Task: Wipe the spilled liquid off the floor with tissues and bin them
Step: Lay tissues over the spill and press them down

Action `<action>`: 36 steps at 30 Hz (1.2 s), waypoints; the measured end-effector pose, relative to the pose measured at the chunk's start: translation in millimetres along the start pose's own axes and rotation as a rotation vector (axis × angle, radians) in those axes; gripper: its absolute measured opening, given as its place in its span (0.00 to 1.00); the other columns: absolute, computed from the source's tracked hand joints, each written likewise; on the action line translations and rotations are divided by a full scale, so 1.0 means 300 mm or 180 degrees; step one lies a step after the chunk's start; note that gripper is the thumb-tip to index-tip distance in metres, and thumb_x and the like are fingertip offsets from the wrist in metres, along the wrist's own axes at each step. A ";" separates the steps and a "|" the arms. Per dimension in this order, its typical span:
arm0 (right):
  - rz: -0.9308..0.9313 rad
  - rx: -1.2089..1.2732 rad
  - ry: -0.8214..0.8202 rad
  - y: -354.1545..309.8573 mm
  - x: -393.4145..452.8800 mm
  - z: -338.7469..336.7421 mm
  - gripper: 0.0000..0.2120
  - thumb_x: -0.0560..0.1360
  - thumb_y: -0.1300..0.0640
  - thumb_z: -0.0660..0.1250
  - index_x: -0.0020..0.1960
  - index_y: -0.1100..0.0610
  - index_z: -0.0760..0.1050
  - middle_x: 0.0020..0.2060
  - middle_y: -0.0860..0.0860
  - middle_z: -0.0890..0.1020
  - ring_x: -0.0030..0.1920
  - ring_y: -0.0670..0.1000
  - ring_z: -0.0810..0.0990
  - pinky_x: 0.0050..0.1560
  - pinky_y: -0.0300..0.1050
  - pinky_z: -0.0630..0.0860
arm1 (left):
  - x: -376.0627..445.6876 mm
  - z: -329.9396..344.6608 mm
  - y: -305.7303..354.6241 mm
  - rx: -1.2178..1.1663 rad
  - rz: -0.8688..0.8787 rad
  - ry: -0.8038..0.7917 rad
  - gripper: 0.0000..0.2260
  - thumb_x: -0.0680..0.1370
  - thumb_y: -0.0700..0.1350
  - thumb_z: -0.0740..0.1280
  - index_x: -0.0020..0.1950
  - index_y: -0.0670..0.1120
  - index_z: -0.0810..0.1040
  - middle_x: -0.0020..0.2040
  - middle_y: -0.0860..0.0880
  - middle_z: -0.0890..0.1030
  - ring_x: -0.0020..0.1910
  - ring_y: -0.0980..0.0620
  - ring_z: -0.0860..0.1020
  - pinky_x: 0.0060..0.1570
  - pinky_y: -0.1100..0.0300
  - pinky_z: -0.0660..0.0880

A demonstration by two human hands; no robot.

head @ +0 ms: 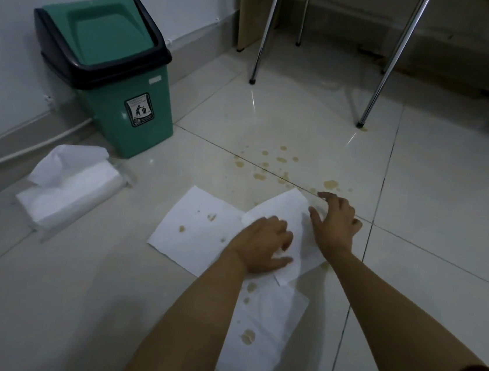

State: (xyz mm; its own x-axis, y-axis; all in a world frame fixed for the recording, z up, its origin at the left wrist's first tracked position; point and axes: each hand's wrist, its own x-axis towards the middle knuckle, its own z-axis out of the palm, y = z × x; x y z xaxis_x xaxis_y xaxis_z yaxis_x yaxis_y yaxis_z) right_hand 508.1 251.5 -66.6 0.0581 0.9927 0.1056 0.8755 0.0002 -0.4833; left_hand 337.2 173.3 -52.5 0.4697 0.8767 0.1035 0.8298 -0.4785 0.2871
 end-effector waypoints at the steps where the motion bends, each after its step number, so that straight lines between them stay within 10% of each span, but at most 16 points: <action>1: 0.0009 0.0041 0.0018 -0.002 -0.003 0.002 0.16 0.78 0.50 0.62 0.65 0.48 0.69 0.63 0.53 0.72 0.65 0.55 0.68 0.64 0.55 0.59 | -0.003 0.020 0.013 0.0056 0.0110 -0.0259 0.14 0.77 0.56 0.63 0.50 0.46 0.75 0.51 0.46 0.75 0.50 0.48 0.71 0.51 0.57 0.66; 24: 0.0095 0.0248 -0.0254 0.025 -0.070 -0.111 0.10 0.77 0.57 0.60 0.55 0.50 0.77 0.60 0.54 0.74 0.64 0.55 0.70 0.64 0.53 0.59 | -0.060 0.072 0.147 -0.0682 -0.0189 0.0130 0.08 0.77 0.46 0.63 0.47 0.41 0.75 0.46 0.43 0.77 0.44 0.47 0.72 0.44 0.58 0.68; 36: -0.0345 -0.1156 -0.0256 0.021 -0.173 -0.087 0.10 0.75 0.52 0.65 0.54 0.47 0.79 0.65 0.51 0.70 0.68 0.53 0.63 0.67 0.57 0.53 | -0.097 0.172 0.228 -0.1004 -0.0690 0.0559 0.11 0.80 0.45 0.56 0.52 0.41 0.74 0.50 0.43 0.76 0.47 0.48 0.73 0.52 0.54 0.73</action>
State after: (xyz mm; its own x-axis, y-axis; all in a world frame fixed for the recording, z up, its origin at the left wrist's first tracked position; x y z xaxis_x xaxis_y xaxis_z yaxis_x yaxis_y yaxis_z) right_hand 523.0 196.8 -52.4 -0.0693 0.9956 0.0638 0.9882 0.0772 -0.1322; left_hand 395.9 112.6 -85.0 0.2133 0.9635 0.1617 0.7581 -0.2676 0.5947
